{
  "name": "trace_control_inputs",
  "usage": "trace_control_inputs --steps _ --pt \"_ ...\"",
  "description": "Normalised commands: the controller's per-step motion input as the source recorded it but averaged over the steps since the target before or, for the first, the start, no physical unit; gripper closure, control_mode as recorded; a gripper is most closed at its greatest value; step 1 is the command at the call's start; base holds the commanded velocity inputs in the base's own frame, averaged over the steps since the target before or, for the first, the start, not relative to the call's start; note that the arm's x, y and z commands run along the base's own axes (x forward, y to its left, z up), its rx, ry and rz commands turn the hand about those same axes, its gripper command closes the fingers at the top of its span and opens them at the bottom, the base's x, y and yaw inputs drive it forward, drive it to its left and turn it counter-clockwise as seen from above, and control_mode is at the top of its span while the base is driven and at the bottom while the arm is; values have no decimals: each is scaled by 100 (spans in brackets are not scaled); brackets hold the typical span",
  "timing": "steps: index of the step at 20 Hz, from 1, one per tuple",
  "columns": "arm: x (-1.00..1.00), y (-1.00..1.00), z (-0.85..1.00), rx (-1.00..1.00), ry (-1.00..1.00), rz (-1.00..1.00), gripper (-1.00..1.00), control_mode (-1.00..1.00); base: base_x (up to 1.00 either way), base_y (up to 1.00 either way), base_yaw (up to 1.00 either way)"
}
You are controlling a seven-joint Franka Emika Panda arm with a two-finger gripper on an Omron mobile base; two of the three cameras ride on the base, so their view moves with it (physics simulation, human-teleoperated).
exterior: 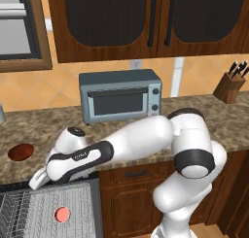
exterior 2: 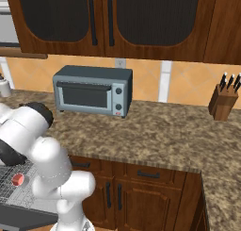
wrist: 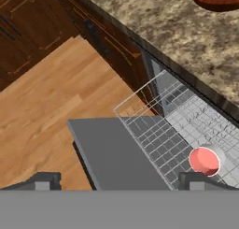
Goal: Pick up the cup and bowl from the counter, place them in the dishwasher, and close the dishwasher door.
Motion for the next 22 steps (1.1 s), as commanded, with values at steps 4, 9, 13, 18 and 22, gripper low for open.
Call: trace_control_inputs --steps 4,9,13,18,22 --pt "22 11 100 -1 10 0 -100 -100 0 0 0" --pt "73 31 64 -18 45 -1 -100 -100 0 0 0" --pt "48 38 41 -23 34 -7 -100 -100 0 0 0" --pt "46 49 21 -41 15 -13 -100 -100 0 0 0" --pt "60 27 -3 -50 0 -16 -100 -100 0 0 0"
